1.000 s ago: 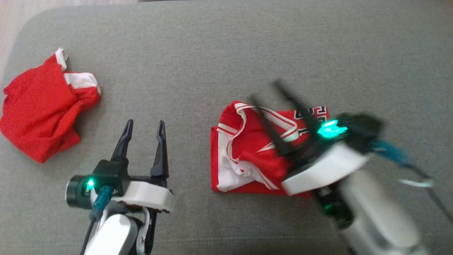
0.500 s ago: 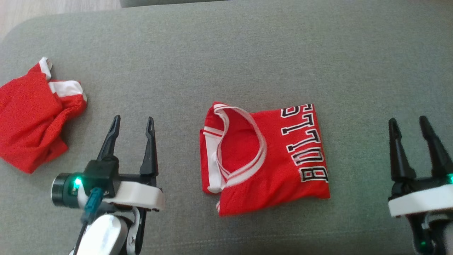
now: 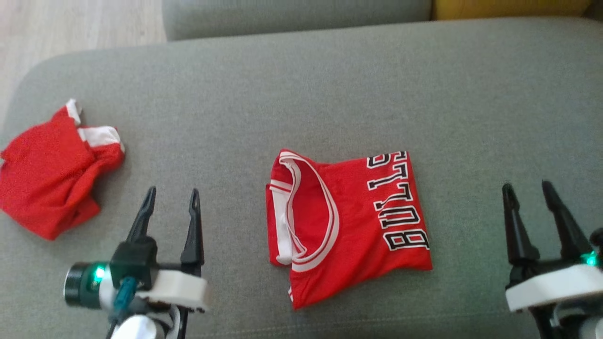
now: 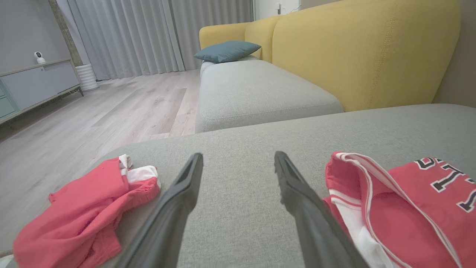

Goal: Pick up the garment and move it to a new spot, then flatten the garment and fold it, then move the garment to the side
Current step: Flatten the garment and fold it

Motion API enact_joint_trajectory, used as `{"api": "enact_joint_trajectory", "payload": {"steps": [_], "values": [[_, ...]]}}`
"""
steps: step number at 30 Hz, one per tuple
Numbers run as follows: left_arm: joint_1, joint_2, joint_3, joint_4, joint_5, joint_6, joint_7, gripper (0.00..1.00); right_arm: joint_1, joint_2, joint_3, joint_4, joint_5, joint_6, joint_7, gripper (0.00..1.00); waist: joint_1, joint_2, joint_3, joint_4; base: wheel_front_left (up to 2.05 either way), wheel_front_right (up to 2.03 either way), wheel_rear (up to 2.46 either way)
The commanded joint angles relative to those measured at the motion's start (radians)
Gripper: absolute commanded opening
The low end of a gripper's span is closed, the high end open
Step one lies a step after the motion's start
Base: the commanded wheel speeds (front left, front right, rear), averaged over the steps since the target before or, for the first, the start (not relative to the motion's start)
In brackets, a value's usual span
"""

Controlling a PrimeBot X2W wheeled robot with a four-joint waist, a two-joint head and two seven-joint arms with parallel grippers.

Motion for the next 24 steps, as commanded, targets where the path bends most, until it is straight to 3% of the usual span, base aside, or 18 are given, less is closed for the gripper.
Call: {"api": "enact_joint_trajectory", "payload": {"steps": [1, 11, 24], "values": [[-0.021, 0.027, 0.041, -0.032, 0.003, 0.010, -0.001, 1.00, -0.008, -0.008, 0.016, -0.041, -0.009, -0.001, 0.003, 1.00, 0.0000, -0.0001, -0.021, 0.003, 0.00, 0.00, 0.00], [0.048, 0.046, 0.043, -0.033, -0.013, 0.025, 0.008, 1.00, 0.063, 0.013, 0.013, -0.064, -0.030, -0.001, 0.046, 1.00, 0.0000, -0.0001, -0.099, 0.013, 0.00, 0.00, 0.00], [0.058, 0.059, 0.044, -0.033, -0.013, 0.038, 0.015, 1.00, 0.080, 0.025, 0.006, -0.084, -0.042, -0.001, 0.070, 1.00, 0.0000, -0.0001, -0.108, 0.017, 0.00, 0.00, 0.00]]}}
